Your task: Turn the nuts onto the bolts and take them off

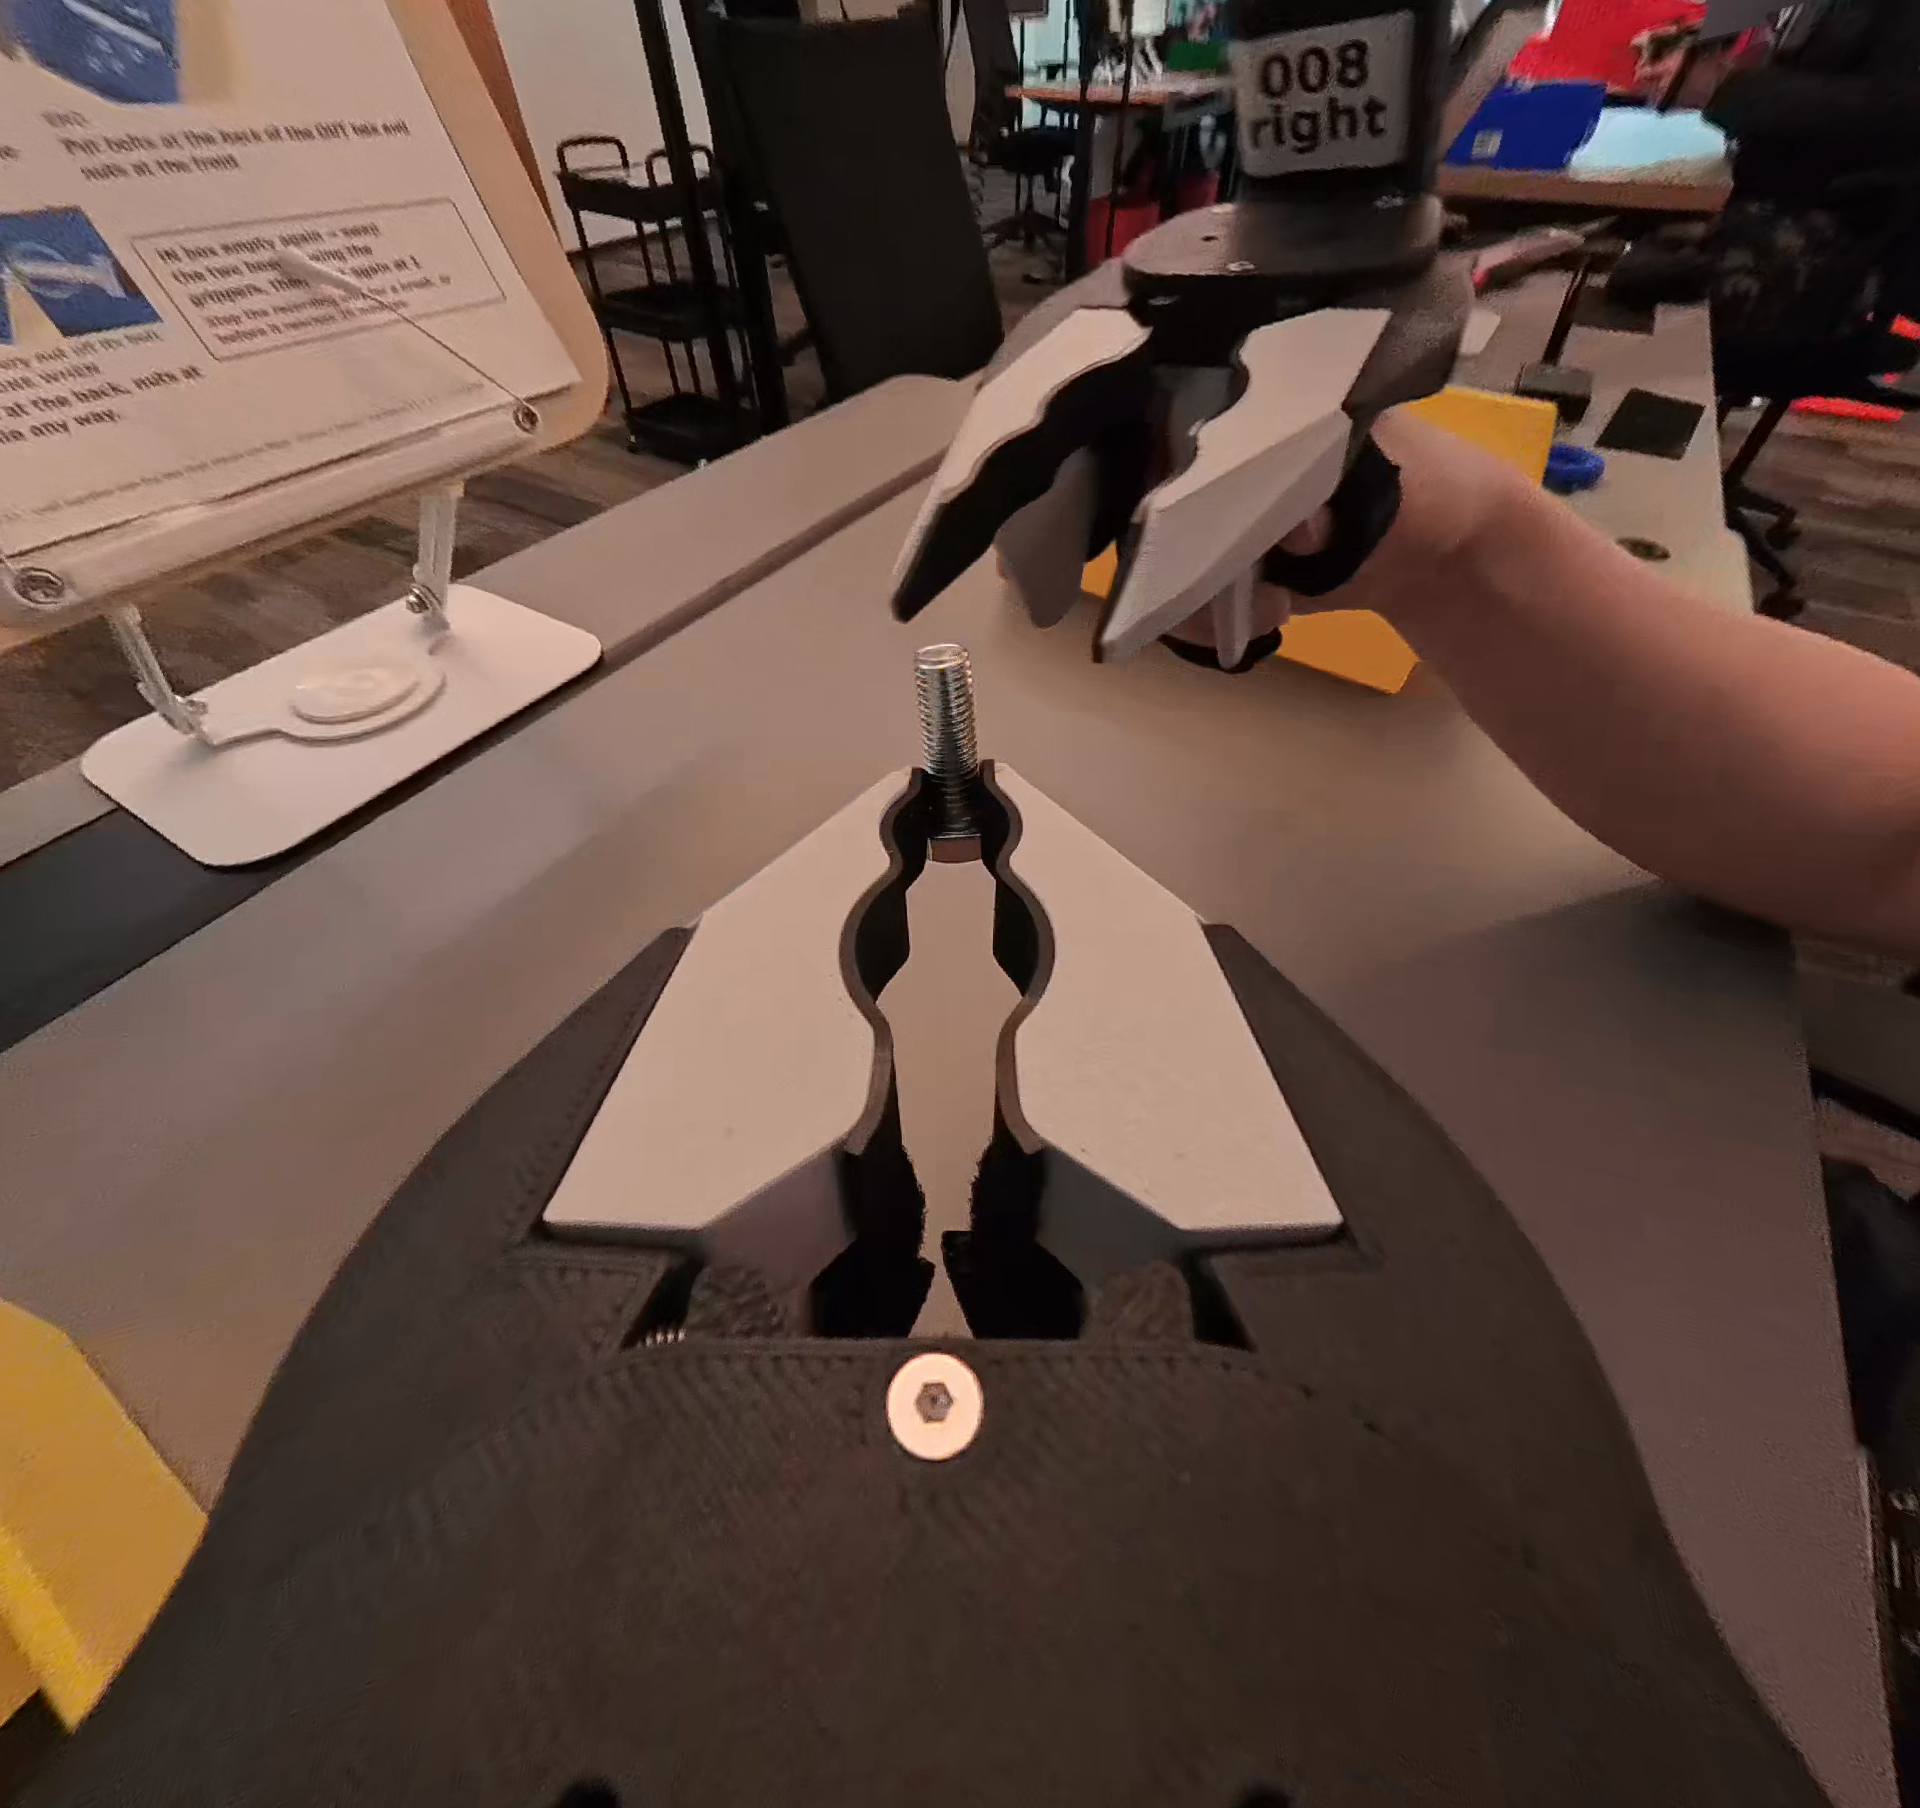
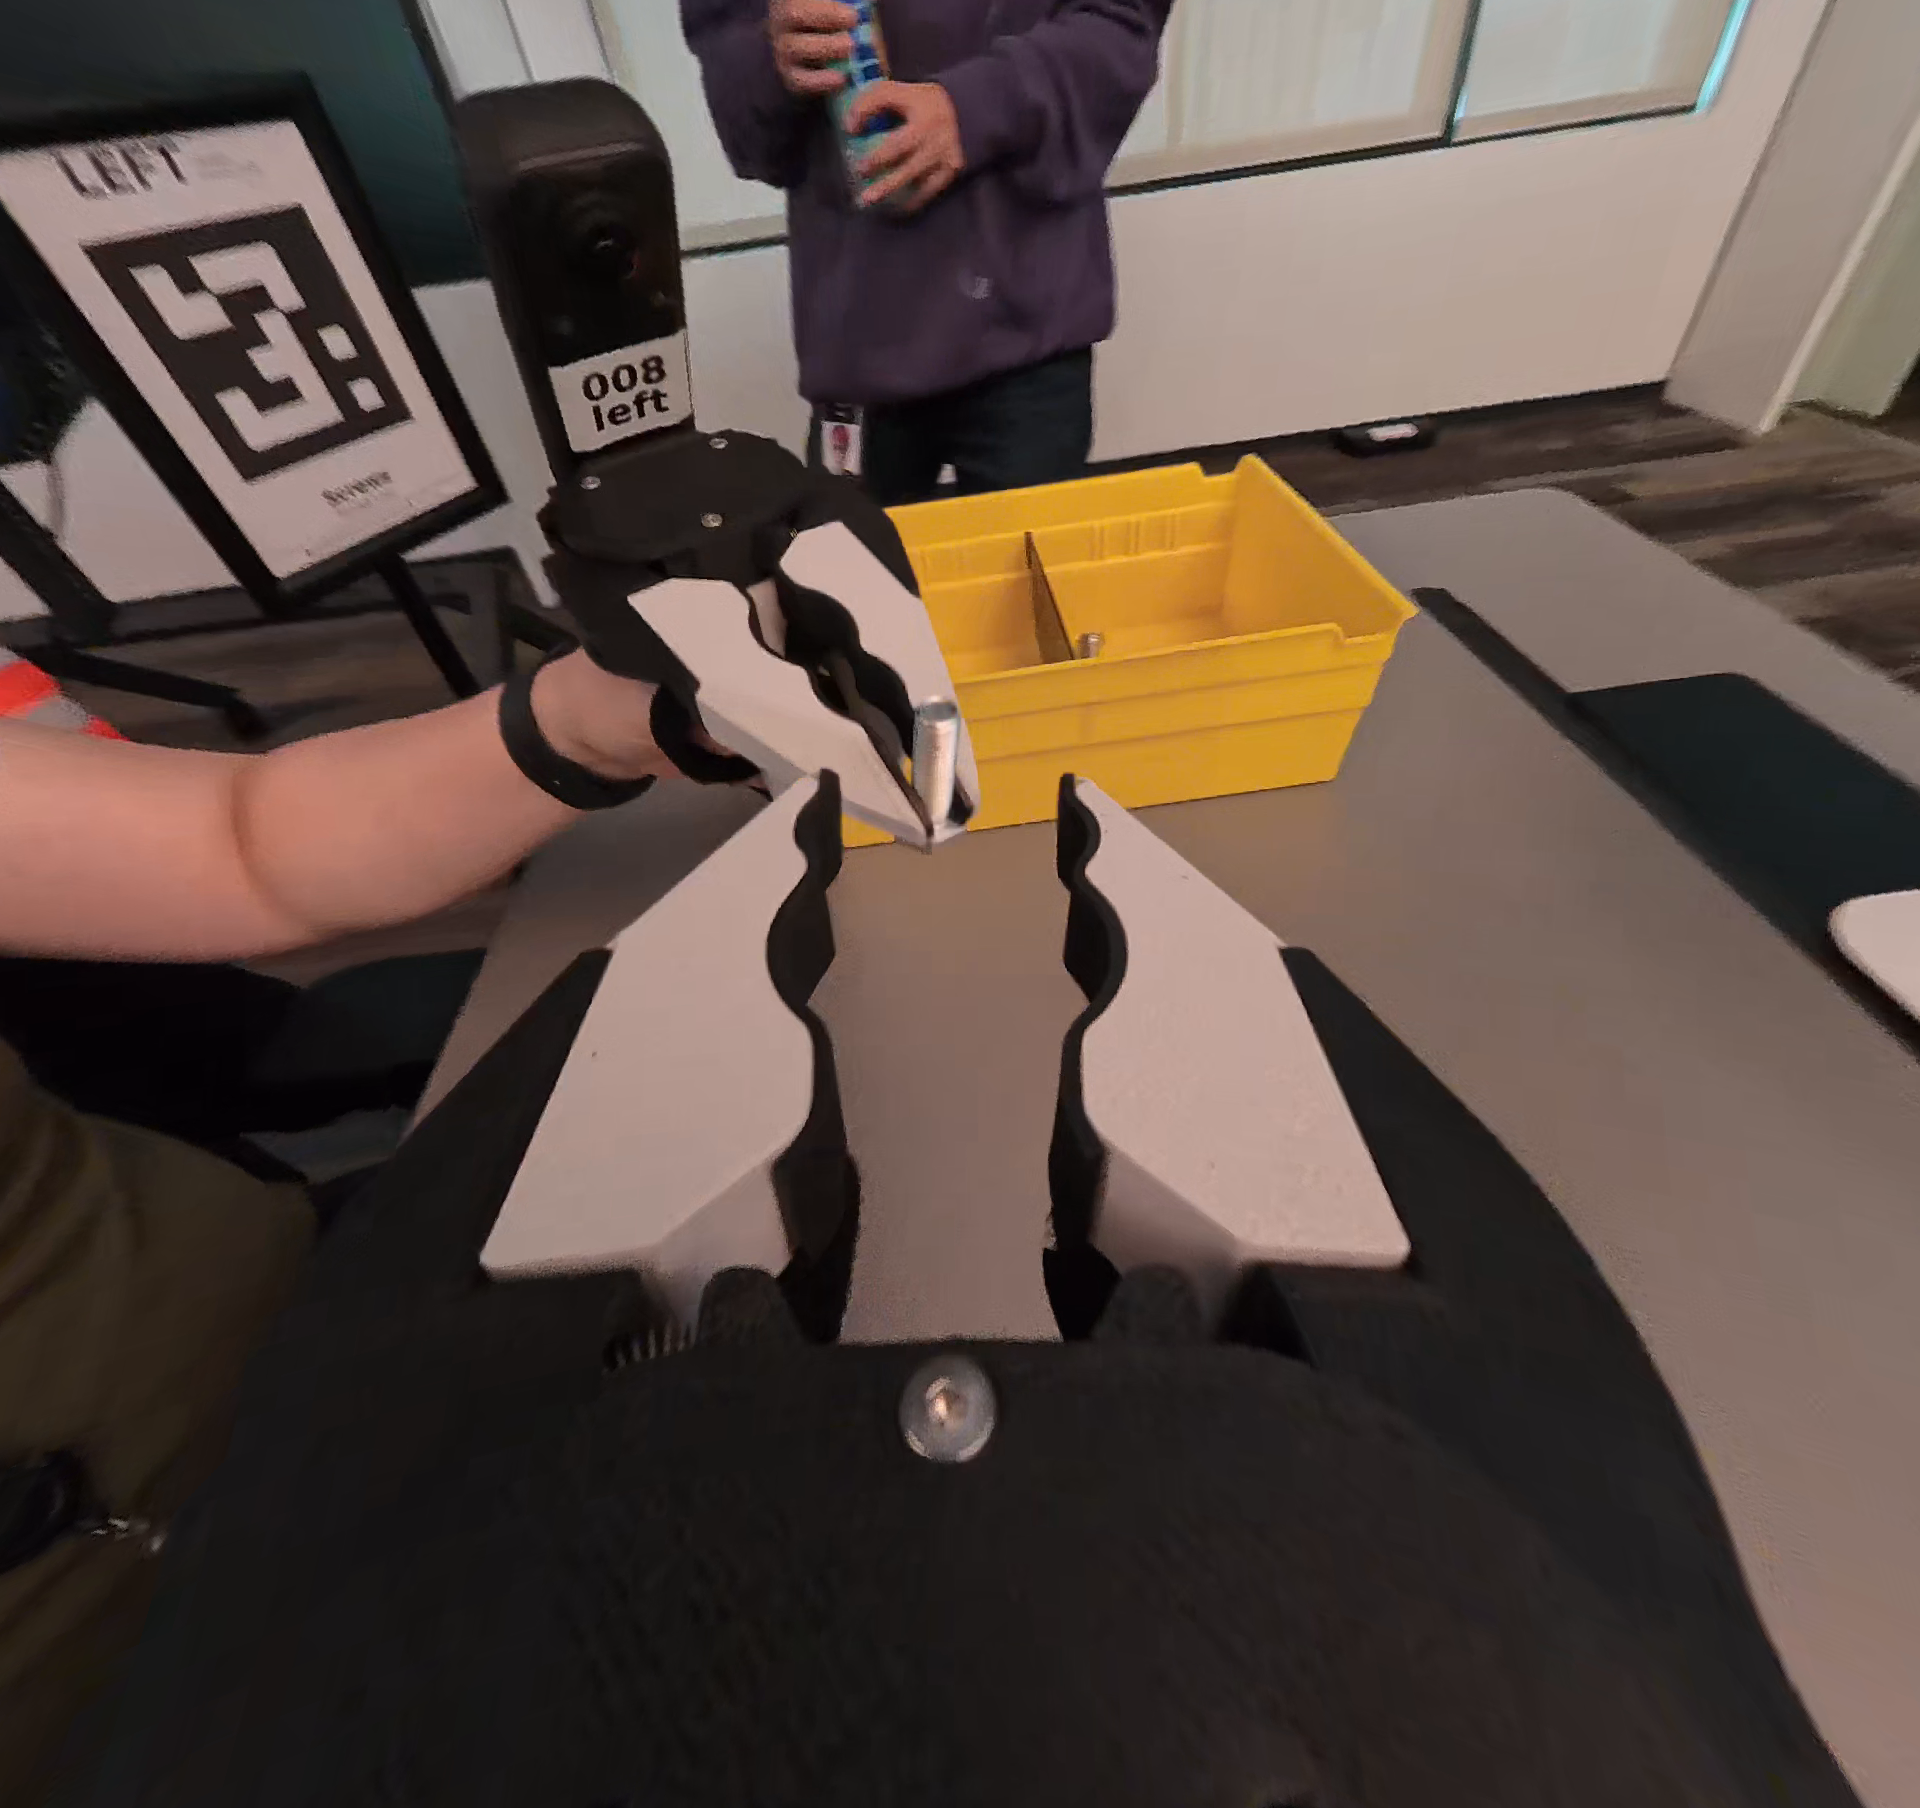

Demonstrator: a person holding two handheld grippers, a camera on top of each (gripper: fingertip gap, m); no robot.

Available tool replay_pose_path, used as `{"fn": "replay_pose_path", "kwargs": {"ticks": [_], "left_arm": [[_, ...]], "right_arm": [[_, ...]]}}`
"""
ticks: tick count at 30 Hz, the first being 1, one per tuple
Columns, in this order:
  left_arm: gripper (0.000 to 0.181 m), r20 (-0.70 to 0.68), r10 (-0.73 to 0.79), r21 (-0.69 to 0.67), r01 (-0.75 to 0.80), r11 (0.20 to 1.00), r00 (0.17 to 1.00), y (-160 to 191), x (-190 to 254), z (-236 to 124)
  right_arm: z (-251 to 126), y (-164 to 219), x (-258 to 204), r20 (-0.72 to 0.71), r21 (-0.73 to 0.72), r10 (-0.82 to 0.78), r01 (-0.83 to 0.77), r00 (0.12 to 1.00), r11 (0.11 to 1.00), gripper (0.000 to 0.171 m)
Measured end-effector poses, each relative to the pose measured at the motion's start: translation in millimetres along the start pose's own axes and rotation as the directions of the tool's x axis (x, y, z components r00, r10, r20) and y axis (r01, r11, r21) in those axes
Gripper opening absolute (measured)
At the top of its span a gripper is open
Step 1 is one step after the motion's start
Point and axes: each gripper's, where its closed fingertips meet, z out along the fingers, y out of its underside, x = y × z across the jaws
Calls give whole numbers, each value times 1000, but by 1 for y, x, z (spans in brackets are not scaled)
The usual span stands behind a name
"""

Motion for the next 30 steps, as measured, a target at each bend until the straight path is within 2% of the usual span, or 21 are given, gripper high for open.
{"fn": "replay_pose_path", "kwargs": {"ticks": [5, 7, 9, 11, 16, 18, 20, 23, 25, 27, 30], "left_arm": [[8, -38, 35, -83, -38, 996, 999, 13, 3, 9], [8, -60, 44, -91, -50, 995, 997, 18, 4, 13], [7, -87, 27, -81, -34, 996, 996, 21, 7, 15], [7, -105, 16, -81, -24, 996, 994, 23, 8, 18], [8, -135, -25, -65, 16, 998, 991, 23, 12, 17], [26, -126, -34, -78, 24, 997, 991, 23, 11, 9], [39, -83, -22, -118, 12, 993, 996, 28, 4, -9], [37, -27, 45, -163, -49, 985, 999, 32, -10, -57], [37, 6, 87, -238, -83, 968, 996, 35, -29, -95], [42, -13, 64, -255, -65, 965, 998, 25, -40, -126], [31, -74, 91, -286, -108, 952, 993, 18, -57, -158]], "right_arm": [[16, 9, -6, 127, -20, 72, -70, 989, 997, 34], [18, 16, -4, 136, -52, 89, -83, 987, 995, 18], [19, 23, 0, 131, -82, 93, -83, 987, 993, 19], [21, 28, -1, 140, -105, 89, -75, 986, 992, 9], [18, 29, -3, 154, -112, 57, -40, 987, 993, 8], [19, 33, 0, 127, -129, 42, -26, 991, 991, 8], [18, 39, 3, 111, -153, 37, -20, 993, 988, 8], [17, 47, 8, 109, -170, 63, -44, 992, 984, 8], [16, 52, 15, 90, -185, 75, -57, 993, 981, 8], [16, 54, 20, 83, -185, 88, -71, 993, 980, 9], [17, 59, 28, 64, -189, 97, -83, 993, 978, 9]]}}
